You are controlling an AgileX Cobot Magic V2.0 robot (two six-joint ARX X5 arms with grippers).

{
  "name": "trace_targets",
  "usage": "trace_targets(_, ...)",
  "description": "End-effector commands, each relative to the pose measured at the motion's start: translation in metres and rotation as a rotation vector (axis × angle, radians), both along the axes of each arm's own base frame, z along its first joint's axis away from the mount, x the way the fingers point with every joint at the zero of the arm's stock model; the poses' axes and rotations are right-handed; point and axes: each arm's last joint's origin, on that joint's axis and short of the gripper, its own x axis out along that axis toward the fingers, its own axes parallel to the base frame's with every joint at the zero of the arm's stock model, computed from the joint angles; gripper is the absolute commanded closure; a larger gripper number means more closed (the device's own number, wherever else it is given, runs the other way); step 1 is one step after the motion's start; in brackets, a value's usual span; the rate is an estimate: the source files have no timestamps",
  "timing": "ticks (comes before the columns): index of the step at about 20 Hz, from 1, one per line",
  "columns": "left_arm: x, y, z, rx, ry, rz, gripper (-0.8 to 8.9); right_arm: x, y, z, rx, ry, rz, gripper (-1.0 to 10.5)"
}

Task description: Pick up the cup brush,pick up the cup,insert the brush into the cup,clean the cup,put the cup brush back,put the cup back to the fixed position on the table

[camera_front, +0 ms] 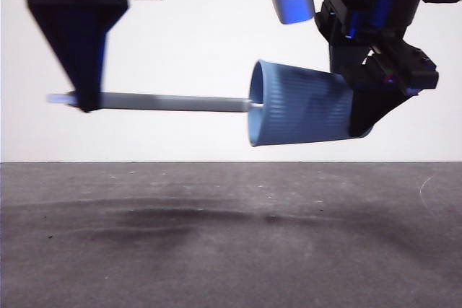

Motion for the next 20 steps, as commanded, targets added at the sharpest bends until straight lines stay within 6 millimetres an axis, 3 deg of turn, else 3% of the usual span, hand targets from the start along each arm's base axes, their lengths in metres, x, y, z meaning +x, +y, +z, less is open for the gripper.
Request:
trace_targets(1, 0.003, 0.017, 0.007, 0.012, -0.009, 0.102, 8.22, -0.001, 0.001, -0.001, 0.01, 0.012, -0.02, 9.6)
trace_targets(8, 0.0, 0.074, 0.034, -0.022, -0.031, 0.289, 8.22, 0.001, 0.0, 0.0, 0.148, -0.003, -0.186, 9.6)
trace_targets(13, 0.004, 0.09, 0.04, -0.176, -0.017, 0.389, 8.22, 0.002, 0.001, 0.001, 0.385, -0.005, -0.409, 9.6)
trace_targets(17, 0.018, 0.083, 0.02, -0.375, -0.064, 0.61, 8.22, -0.003, -0.001, 0.01, 0.725, 0.08, -0.648, 9.6)
trace_targets(20, 0.025, 0.076, -0.005, -0.491, -0.086, 0.777, 8.22, -0.005, 0.001, 0.026, 0.955, 0.136, -0.667, 9.6)
